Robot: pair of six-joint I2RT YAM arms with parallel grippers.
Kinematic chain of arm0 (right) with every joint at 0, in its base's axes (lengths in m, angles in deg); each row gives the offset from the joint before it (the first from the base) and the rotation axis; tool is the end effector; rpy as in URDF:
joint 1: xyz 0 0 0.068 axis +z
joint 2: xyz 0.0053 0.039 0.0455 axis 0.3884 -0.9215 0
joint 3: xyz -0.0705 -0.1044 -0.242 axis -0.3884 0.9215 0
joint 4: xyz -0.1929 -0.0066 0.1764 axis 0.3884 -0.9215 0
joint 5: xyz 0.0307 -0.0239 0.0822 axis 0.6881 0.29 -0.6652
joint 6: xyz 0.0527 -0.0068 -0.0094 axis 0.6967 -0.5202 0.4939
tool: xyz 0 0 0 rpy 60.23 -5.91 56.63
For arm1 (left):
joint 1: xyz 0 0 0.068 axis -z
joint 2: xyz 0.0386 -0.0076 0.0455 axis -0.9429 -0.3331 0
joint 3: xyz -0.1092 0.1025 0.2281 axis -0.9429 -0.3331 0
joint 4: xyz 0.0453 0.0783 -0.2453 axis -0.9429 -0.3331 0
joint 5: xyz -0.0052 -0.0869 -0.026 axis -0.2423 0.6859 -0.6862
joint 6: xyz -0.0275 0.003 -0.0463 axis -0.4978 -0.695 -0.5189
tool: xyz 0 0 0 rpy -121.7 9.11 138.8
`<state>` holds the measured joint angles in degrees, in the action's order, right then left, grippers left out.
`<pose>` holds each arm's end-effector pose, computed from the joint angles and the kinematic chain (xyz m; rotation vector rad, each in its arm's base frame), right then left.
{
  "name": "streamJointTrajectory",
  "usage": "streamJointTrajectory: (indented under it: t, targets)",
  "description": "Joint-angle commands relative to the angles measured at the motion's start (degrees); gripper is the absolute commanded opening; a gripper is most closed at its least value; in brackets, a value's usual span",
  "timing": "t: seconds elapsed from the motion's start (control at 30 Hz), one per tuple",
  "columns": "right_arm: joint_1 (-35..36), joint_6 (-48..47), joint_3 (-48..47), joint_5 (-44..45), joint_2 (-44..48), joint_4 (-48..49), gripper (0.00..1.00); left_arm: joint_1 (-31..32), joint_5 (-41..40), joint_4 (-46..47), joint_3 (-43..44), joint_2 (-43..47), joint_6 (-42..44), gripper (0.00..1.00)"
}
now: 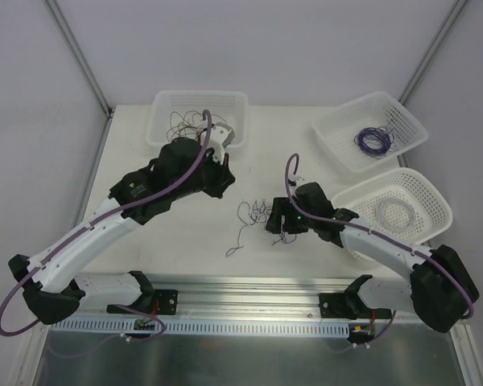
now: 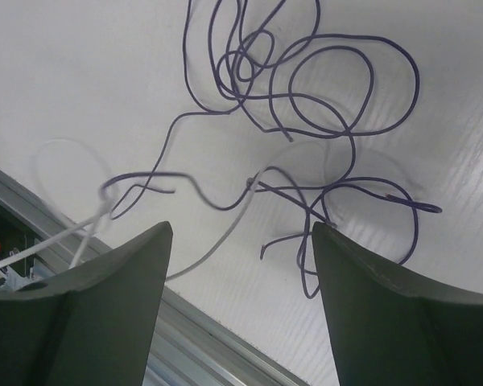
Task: Untangle the cables
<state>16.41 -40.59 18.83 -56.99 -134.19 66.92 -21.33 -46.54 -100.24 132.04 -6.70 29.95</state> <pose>0.1881 0.1603 0.2154 -0.5451 2.2475 0.6764 0.1646 -0.1888 0.4093 0.6051 1.9156 -0.6725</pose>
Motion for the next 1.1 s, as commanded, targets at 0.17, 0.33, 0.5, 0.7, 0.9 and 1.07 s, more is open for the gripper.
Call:
streamJointTrajectory:
  t: [0.17,0.33,0.5,0.7,0.9,1.07]
  targets:
    - [0.3,6.2,2.8,0.0,-6.0,5.8,0.61,-1.0,-17.8,-9.9,22.6,3.4,10.1,0.0]
    - [0.0,6.9,2.6,1.9,-8.0,3.6,0.54,-4.6,-26.1,-13.7,34.1,1.9,16.9,0.0]
    - [-1.3,8.1,2.7,3.0,-8.8,1.3,0.52,-7.8,-34.8,-13.7,40.7,1.2,22.7,0.0]
    - [-3.4,8.0,3.1,2.6,-6.6,-0.9,0.52,-13.3,-41.2,-13.5,45.8,-0.7,29.5,0.0]
    - [-3.8,5.8,2.6,5.8,-2.9,-5.7,0.52,-19.2,-42.5,-13.3,45.2,-1.9,32.0,0.0]
    - [-5.8,5.6,3.4,6.0,-1.2,-7.9,0.52,-24.1,-45.7,-12.2,47.7,-4.1,34.4,0.0]
